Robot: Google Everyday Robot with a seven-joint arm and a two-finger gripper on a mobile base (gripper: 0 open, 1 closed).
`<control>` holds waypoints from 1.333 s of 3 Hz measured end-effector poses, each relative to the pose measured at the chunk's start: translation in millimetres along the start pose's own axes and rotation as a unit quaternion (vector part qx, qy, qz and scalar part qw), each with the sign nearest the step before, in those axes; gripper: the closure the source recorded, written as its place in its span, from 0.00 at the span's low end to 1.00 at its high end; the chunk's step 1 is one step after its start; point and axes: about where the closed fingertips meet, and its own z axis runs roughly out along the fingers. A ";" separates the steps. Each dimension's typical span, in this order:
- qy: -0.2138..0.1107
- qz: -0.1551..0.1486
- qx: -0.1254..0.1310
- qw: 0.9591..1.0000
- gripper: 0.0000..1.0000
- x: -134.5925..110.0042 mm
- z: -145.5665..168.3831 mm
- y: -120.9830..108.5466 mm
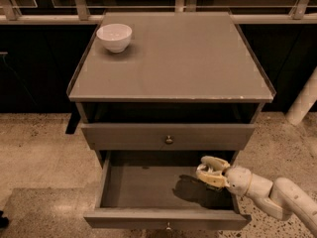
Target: Pick green can from middle drawer and place on counter
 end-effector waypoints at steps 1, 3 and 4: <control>0.000 0.000 0.000 1.000 1.00 -0.1 0.0 0.0; 0.050 -0.010 -0.015 0.999 1.00 -37.8 6.5 35.4; 0.121 -0.026 0.007 0.992 1.00 -66.4 1.5 60.9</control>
Offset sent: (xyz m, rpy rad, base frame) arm -0.0113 0.0147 0.0413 -0.0531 0.0047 0.0697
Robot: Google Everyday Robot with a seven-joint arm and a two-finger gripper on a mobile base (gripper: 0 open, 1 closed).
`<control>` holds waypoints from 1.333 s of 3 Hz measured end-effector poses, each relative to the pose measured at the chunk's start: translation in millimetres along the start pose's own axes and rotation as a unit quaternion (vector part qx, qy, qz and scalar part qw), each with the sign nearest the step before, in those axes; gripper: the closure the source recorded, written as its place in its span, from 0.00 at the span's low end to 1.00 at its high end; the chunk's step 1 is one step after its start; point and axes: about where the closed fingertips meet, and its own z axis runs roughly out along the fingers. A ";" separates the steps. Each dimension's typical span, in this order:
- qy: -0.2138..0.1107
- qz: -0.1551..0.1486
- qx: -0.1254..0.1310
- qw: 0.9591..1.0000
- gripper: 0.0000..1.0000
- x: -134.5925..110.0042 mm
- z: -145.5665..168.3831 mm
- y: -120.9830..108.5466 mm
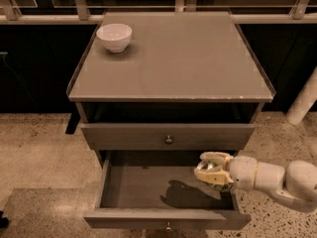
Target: Pick green can from middle drawer and place on counter
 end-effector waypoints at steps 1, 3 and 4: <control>0.071 -0.031 0.026 0.997 1.00 -37.2 -13.9 13.3; 0.084 -0.063 0.040 0.994 1.00 -71.5 -22.1 19.8; 0.091 -0.070 0.037 0.993 1.00 -73.8 -25.3 23.7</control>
Offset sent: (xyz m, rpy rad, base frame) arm -0.0063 0.0001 0.0346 -0.1424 0.0137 -0.0048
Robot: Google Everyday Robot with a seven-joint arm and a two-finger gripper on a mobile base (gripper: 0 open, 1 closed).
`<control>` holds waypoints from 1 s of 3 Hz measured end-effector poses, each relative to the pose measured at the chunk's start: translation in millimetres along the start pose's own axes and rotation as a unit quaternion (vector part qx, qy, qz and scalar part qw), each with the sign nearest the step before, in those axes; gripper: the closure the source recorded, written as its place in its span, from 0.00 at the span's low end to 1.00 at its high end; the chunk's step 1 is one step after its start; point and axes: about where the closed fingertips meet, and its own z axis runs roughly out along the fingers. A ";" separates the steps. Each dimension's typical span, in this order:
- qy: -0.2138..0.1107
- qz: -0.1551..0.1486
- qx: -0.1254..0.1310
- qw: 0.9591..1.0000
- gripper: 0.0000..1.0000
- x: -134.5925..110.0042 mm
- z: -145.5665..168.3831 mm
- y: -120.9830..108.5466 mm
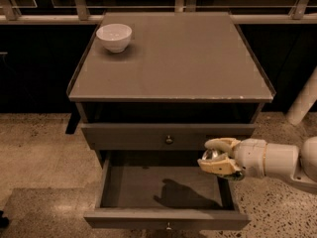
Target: Pick green can from middle drawer and place on counter
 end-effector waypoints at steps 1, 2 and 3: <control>0.014 -0.036 0.032 0.999 1.00 -21.0 -37.1 8.9; 0.015 -0.088 0.072 0.993 1.00 -61.9 -93.8 14.7; 0.005 -0.129 0.092 0.987 1.00 -99.9 -137.3 3.3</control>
Offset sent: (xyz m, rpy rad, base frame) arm -0.0692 -0.0824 0.1765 -0.2311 -0.3022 -0.0940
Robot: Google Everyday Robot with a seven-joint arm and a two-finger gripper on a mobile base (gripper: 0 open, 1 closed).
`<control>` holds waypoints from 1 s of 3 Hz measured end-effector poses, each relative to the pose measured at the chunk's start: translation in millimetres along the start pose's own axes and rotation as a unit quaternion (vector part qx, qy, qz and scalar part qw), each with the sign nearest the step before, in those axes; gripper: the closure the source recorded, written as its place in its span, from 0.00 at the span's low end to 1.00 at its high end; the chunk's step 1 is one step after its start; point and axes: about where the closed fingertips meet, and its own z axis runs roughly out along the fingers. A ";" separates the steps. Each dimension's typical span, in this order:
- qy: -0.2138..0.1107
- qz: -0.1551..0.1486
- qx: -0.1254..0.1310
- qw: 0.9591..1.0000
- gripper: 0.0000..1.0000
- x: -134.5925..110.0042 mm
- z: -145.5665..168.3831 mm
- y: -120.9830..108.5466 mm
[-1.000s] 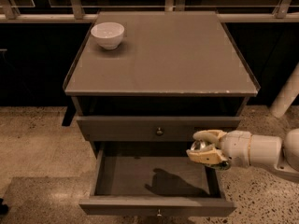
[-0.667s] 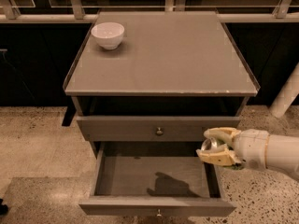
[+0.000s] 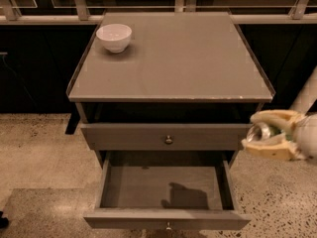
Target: Pick green can from middle drawer and place on counter
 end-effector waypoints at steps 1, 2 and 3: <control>-0.045 -0.051 0.006 0.998 1.00 -42.1 -14.2 -37.2; -0.108 -0.087 -0.013 0.990 1.00 -82.3 -13.7 -68.5; -0.198 -0.114 -0.054 0.972 1.00 -121.0 0.5 -87.8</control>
Offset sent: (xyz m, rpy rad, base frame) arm 0.0808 -0.0080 0.1505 0.1414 -0.3513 0.2832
